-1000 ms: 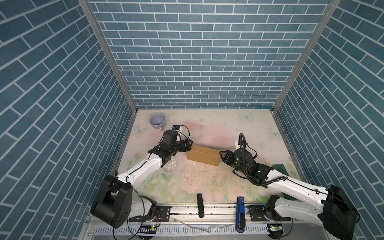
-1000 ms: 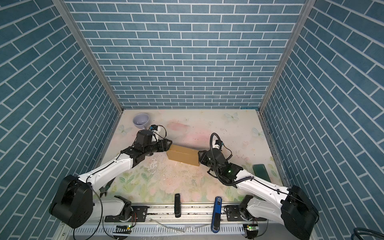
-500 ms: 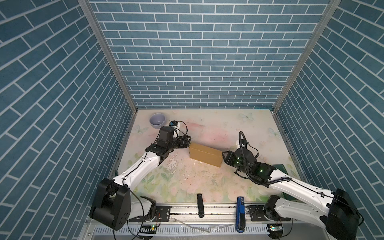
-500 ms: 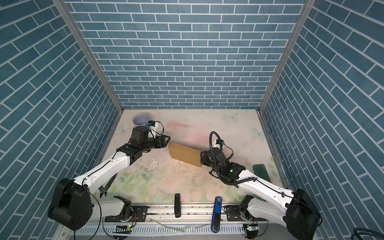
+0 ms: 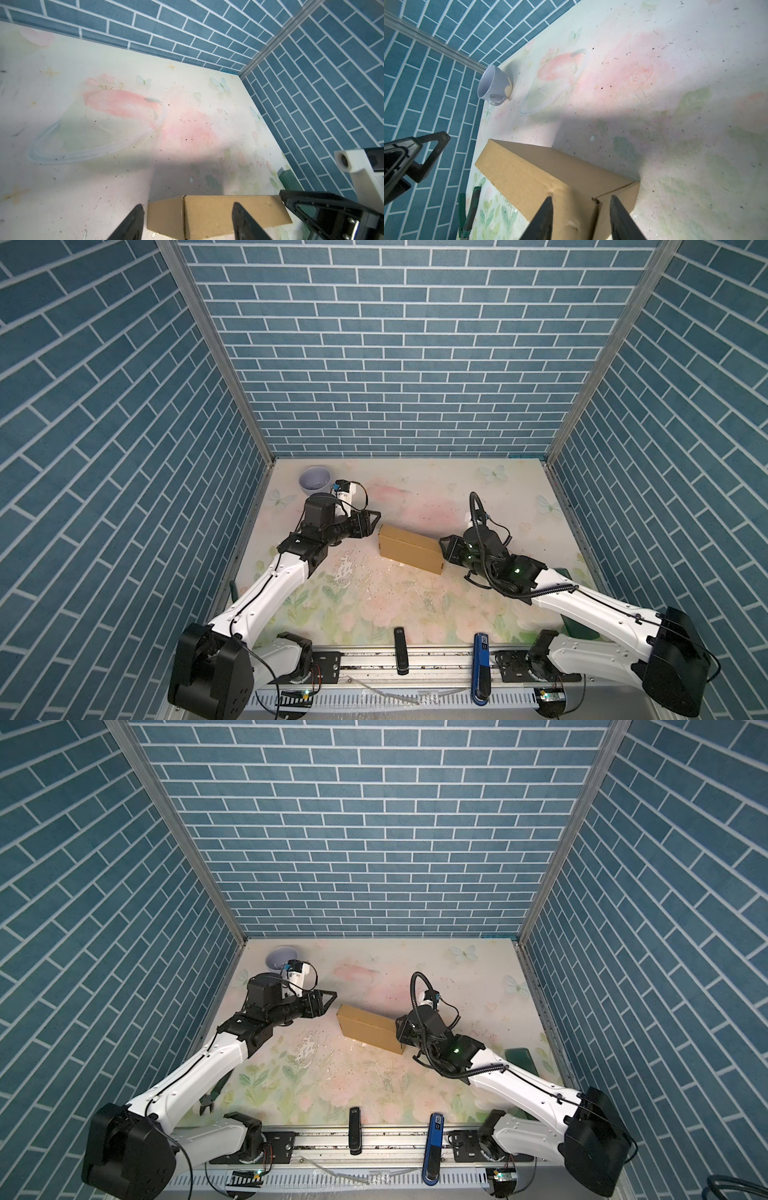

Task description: Fold the paper box

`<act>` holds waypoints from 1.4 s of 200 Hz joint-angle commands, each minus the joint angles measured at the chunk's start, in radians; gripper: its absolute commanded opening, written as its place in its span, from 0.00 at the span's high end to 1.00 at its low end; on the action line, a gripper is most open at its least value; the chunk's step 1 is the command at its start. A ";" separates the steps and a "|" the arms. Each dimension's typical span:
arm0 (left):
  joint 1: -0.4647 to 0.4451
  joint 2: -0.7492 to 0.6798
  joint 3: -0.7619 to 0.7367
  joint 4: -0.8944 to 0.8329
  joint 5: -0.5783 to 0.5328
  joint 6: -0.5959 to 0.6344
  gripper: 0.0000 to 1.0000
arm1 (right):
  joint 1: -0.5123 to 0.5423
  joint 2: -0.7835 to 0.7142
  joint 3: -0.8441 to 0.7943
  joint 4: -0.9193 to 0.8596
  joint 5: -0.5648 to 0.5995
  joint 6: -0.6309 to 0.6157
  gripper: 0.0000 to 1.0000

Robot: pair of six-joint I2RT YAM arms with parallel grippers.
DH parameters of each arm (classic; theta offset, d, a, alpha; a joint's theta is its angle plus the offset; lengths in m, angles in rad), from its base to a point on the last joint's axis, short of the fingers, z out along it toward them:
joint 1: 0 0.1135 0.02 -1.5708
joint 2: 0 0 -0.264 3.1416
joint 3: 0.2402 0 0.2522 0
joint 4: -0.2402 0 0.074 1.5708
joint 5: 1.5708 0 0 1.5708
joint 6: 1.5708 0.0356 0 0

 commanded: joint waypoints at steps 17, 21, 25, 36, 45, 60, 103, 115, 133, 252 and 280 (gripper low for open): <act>0.006 0.000 -0.062 0.059 0.094 -0.021 0.32 | -0.002 -0.004 0.034 -0.052 -0.012 -0.012 0.56; 0.007 0.003 -0.066 0.064 0.097 -0.024 0.32 | -0.003 -0.004 0.033 -0.052 -0.014 -0.012 0.56; 0.007 0.005 -0.068 0.068 0.102 -0.024 0.32 | -0.003 -0.003 0.032 -0.052 -0.018 -0.012 0.56; 0.007 0.012 -0.075 0.079 0.115 -0.026 0.32 | -0.002 -0.002 0.034 -0.056 -0.027 -0.010 0.56; 0.006 0.019 -0.077 0.084 0.127 -0.027 0.33 | -0.002 -0.002 0.032 -0.057 -0.034 -0.010 0.57; 0.006 0.030 -0.078 0.085 0.138 -0.028 0.35 | -0.002 -0.004 0.027 -0.057 -0.038 -0.003 0.57; 0.006 0.061 -0.105 0.091 0.143 -0.025 0.38 | 0.006 -0.025 -0.016 -0.031 -0.048 0.031 0.58; 0.005 0.070 -0.112 0.094 0.141 -0.024 0.39 | 0.006 -0.029 -0.022 -0.031 -0.047 0.036 0.57; 0.005 0.083 -0.121 0.101 0.132 -0.021 0.40 | 0.007 -0.033 -0.032 -0.027 -0.047 0.044 0.57; -0.015 0.127 -0.168 0.109 0.074 -0.008 0.47 | 0.014 -0.038 -0.103 0.008 -0.041 0.076 0.66; -0.023 0.135 -0.179 0.091 0.041 0.009 0.49 | 0.012 -0.028 -0.120 0.027 -0.039 0.078 0.68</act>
